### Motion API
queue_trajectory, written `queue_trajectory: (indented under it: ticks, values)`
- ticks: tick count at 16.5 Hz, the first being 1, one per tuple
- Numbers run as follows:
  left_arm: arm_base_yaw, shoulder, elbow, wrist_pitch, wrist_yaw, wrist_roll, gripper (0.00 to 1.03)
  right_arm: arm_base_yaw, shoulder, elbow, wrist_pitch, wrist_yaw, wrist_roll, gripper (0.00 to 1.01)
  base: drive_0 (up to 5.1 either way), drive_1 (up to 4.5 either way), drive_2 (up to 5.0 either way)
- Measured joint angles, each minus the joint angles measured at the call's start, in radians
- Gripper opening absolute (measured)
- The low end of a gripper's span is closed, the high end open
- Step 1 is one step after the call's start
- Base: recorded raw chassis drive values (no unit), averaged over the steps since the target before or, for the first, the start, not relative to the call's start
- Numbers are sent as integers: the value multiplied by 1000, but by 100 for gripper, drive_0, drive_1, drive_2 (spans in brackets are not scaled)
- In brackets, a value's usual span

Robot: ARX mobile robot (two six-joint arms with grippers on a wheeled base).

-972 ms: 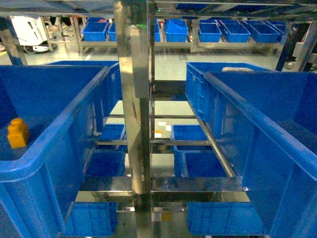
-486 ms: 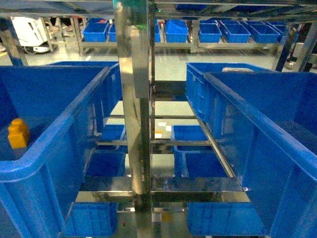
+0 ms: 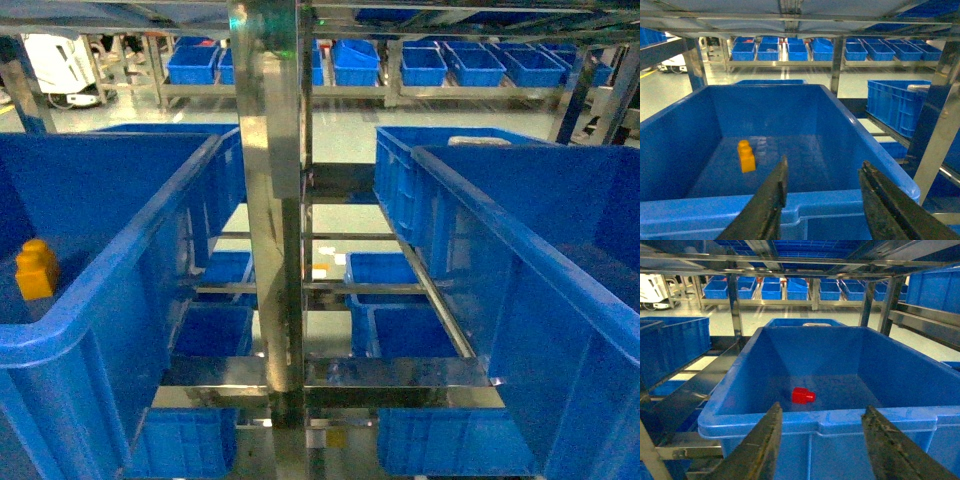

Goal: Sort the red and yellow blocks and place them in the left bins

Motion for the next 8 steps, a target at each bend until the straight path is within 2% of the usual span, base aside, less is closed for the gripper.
queue_trajectory:
  ticks: [4, 5, 8]
  values:
    - [0, 0, 0, 1, 0, 0, 94, 0, 0, 0, 0, 0, 0, 99, 0, 0, 0]
    - [0, 0, 0, 2, 0, 1, 99, 0, 0, 0, 0, 0, 0, 98, 0, 0, 0]
    - [0, 0, 0, 2, 0, 0, 98, 0, 0, 0, 0, 0, 0, 98, 0, 0, 0]
